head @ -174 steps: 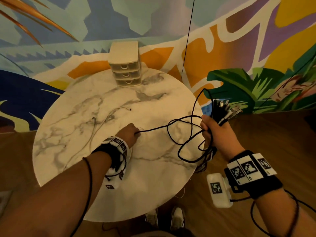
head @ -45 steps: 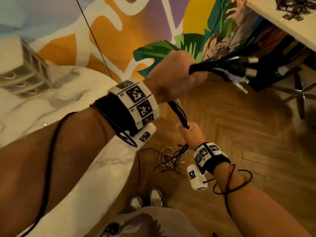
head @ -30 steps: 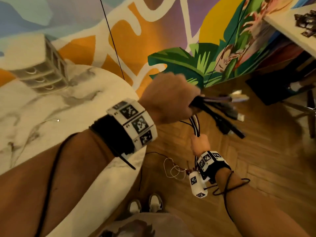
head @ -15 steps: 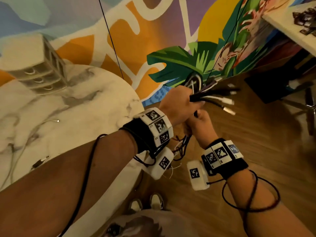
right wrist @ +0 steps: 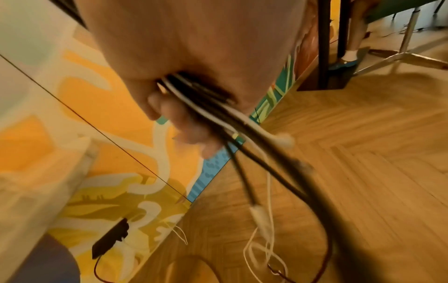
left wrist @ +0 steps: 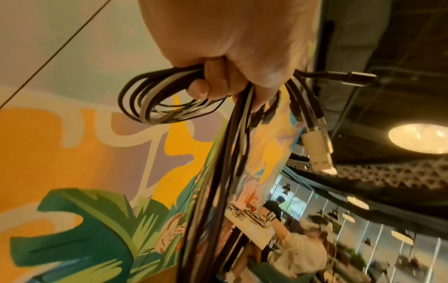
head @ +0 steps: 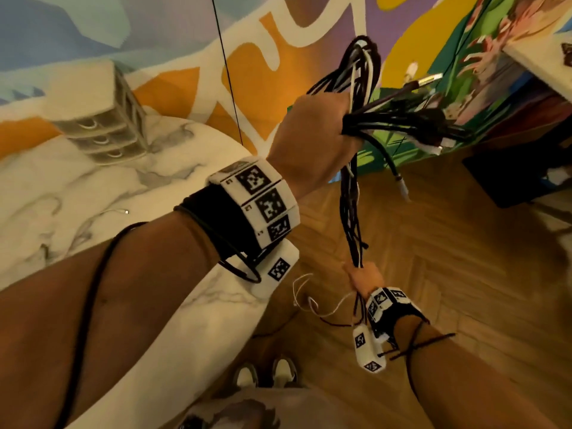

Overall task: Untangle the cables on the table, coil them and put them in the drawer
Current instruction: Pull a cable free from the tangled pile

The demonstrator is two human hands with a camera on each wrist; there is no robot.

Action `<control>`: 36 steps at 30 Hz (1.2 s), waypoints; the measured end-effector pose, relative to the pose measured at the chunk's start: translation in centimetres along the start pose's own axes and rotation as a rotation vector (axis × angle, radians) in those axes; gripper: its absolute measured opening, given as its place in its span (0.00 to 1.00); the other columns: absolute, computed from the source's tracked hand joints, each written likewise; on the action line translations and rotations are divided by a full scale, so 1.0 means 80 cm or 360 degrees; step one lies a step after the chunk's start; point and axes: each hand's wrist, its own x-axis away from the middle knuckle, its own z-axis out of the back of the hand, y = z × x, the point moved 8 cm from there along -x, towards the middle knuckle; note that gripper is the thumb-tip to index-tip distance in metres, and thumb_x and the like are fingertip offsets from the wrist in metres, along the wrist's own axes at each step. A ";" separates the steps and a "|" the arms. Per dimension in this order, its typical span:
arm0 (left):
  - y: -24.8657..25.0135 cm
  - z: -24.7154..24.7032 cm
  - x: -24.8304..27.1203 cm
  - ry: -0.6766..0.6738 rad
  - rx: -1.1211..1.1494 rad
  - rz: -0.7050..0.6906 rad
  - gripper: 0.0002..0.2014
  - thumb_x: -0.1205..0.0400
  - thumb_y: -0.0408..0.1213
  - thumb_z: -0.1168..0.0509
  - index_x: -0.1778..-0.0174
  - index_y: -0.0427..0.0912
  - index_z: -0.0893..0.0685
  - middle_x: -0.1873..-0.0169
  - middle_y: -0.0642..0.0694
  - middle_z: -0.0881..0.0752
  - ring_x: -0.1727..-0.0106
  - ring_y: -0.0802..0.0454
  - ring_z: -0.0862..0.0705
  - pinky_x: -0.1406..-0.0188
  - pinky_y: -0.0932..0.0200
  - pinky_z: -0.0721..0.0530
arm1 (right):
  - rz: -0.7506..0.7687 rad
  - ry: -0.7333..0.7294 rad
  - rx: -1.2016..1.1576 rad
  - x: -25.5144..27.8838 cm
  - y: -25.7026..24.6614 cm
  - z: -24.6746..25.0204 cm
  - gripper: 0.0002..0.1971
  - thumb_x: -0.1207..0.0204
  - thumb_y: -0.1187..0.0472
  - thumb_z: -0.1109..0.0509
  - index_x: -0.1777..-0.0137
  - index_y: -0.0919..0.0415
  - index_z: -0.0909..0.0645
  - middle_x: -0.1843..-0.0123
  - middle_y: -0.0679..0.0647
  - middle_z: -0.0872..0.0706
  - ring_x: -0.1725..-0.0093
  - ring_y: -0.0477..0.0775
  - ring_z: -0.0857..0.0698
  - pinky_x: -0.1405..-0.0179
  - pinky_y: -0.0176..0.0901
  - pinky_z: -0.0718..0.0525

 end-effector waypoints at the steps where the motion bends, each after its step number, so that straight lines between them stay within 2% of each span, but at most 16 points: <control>1: 0.000 0.002 0.001 0.0009 -0.0003 -0.0011 0.11 0.22 0.37 0.32 0.69 0.43 0.25 0.78 0.61 0.31 0.78 0.64 0.31 0.75 0.76 0.33 | -0.0013 -0.0010 0.0031 0.002 -0.002 -0.001 0.18 0.19 0.51 0.36 0.66 0.63 0.26 0.75 0.53 0.22 0.78 0.49 0.23 0.78 0.38 0.29; 6: -0.009 0.002 0.004 0.0006 0.0060 0.0018 0.09 0.22 0.37 0.33 0.68 0.41 0.22 0.77 0.60 0.29 0.76 0.61 0.31 0.75 0.73 0.32 | -0.0038 -0.0030 0.0257 -0.005 0.006 -0.003 0.19 0.21 0.47 0.34 0.67 0.60 0.25 0.71 0.56 0.20 0.71 0.56 0.21 0.67 0.45 0.23; 10: -0.012 -0.017 0.016 -0.0057 0.0220 0.0068 0.08 0.21 0.37 0.32 0.65 0.44 0.22 0.75 0.62 0.27 0.75 0.65 0.26 0.75 0.74 0.33 | 0.0202 -0.0203 0.0286 0.009 -0.014 0.000 0.06 0.27 0.59 0.25 0.56 0.56 0.20 0.63 0.48 0.17 0.61 0.50 0.17 0.69 0.32 0.23; 12: -0.019 -0.034 0.027 -0.0111 0.0229 0.0079 0.07 0.21 0.36 0.32 0.64 0.41 0.21 0.73 0.55 0.24 0.73 0.62 0.27 0.76 0.68 0.34 | 0.0358 -0.0233 0.0278 0.016 -0.026 0.008 0.25 0.34 0.62 0.20 0.37 0.59 0.22 0.46 0.49 0.16 0.42 0.55 0.16 0.51 0.32 0.19; 14: -0.033 -0.055 0.041 -0.0158 0.0197 0.0144 0.09 0.21 0.35 0.32 0.67 0.40 0.23 0.73 0.48 0.23 0.73 0.50 0.27 0.76 0.59 0.39 | 0.0517 -0.0131 0.0270 0.034 -0.051 0.031 0.45 0.36 0.62 0.18 0.21 0.56 0.37 0.29 0.51 0.29 0.26 0.52 0.30 0.29 0.43 0.28; 15: -0.039 -0.066 0.047 -0.0185 0.0170 0.0189 0.11 0.21 0.35 0.32 0.68 0.38 0.23 0.73 0.44 0.21 0.73 0.47 0.27 0.76 0.57 0.41 | 0.0627 -0.0114 0.0191 0.048 -0.072 0.042 0.48 0.37 0.63 0.18 0.19 0.53 0.41 0.26 0.49 0.33 0.24 0.48 0.34 0.27 0.43 0.31; 17: -0.057 -0.091 0.062 -0.0305 0.0129 0.0379 0.10 0.21 0.34 0.33 0.66 0.33 0.21 0.70 0.37 0.18 0.71 0.45 0.26 0.75 0.55 0.40 | 0.0858 -0.0176 -0.0033 0.079 -0.124 0.051 0.47 0.38 0.62 0.18 0.20 0.51 0.38 0.26 0.43 0.31 0.27 0.40 0.31 0.32 0.38 0.28; 18: -0.064 -0.104 0.070 -0.0384 0.0130 0.0478 0.10 0.20 0.35 0.33 0.64 0.32 0.20 0.68 0.37 0.17 0.69 0.44 0.24 0.75 0.56 0.37 | 0.0950 -0.0176 -0.0113 0.092 -0.151 0.053 0.40 0.36 0.62 0.19 0.23 0.53 0.32 0.28 0.45 0.26 0.32 0.36 0.26 0.37 0.35 0.23; 20: -0.074 -0.121 0.084 -0.0477 0.0175 0.0582 0.09 0.20 0.35 0.35 0.62 0.32 0.19 0.66 0.38 0.17 0.66 0.44 0.21 0.72 0.56 0.30 | 0.1069 -0.0165 -0.0249 0.111 -0.196 0.050 0.17 0.27 0.70 0.28 0.39 0.63 0.21 0.47 0.51 0.16 0.52 0.28 0.18 0.53 0.26 0.20; 21: -0.078 -0.123 0.088 -0.0508 0.0194 0.0602 0.10 0.20 0.35 0.36 0.62 0.32 0.19 0.66 0.37 0.16 0.65 0.42 0.20 0.70 0.54 0.29 | 0.1049 -0.0148 -0.0292 0.114 -0.207 0.046 0.09 0.24 0.73 0.33 0.48 0.62 0.20 0.56 0.50 0.17 0.62 0.29 0.18 0.61 0.26 0.22; 22: -0.079 -0.121 0.089 -0.0547 0.0190 0.0602 0.12 0.19 0.37 0.37 0.61 0.31 0.18 0.66 0.37 0.16 0.64 0.41 0.20 0.68 0.52 0.30 | 0.0990 -0.0100 -0.0247 0.110 -0.208 0.041 0.10 0.22 0.72 0.36 0.55 0.56 0.21 0.62 0.47 0.20 0.67 0.33 0.19 0.64 0.29 0.25; 25: -0.088 -0.092 0.081 -0.0639 0.0033 0.0545 0.19 0.18 0.47 0.40 0.56 0.33 0.15 0.63 0.39 0.16 0.63 0.45 0.21 0.65 0.54 0.32 | 0.0815 0.0227 -0.0214 0.085 -0.174 0.055 0.15 0.19 0.63 0.37 0.68 0.53 0.26 0.72 0.46 0.25 0.73 0.42 0.28 0.69 0.40 0.32; 28: -0.102 -0.035 0.060 -0.0451 0.0065 0.0590 0.21 0.18 0.51 0.40 0.58 0.35 0.14 0.72 0.44 0.18 0.71 0.57 0.25 0.73 0.60 0.36 | 0.0551 0.0549 -0.0121 0.050 -0.103 0.083 0.23 0.18 0.58 0.36 0.77 0.52 0.34 0.78 0.49 0.31 0.75 0.52 0.31 0.77 0.43 0.39; 30: -0.111 -0.008 0.050 -0.0292 0.0330 0.0723 0.14 0.19 0.47 0.34 0.67 0.42 0.18 0.82 0.54 0.28 0.81 0.61 0.31 0.80 0.68 0.38 | 0.0375 0.0586 0.0022 0.027 -0.057 0.090 0.21 0.17 0.57 0.37 0.75 0.53 0.29 0.76 0.53 0.27 0.69 0.59 0.25 0.73 0.45 0.35; 33: -0.107 -0.001 0.042 -0.0198 0.0557 0.0828 0.21 0.22 0.44 0.30 0.77 0.47 0.32 0.86 0.57 0.35 0.83 0.61 0.36 0.78 0.67 0.35 | -0.0004 0.0409 0.0376 0.001 0.005 0.081 0.14 0.19 0.55 0.35 0.54 0.67 0.16 0.61 0.65 0.16 0.56 0.67 0.16 0.63 0.46 0.26; 36: -0.095 -0.022 0.047 -0.0144 0.0825 0.0914 0.22 0.19 0.40 0.33 0.81 0.48 0.28 0.87 0.54 0.32 0.83 0.54 0.35 0.75 0.56 0.33 | -0.0116 0.0056 0.0551 -0.004 0.020 0.056 0.11 0.24 0.57 0.29 0.48 0.64 0.18 0.58 0.62 0.14 0.61 0.58 0.16 0.63 0.42 0.21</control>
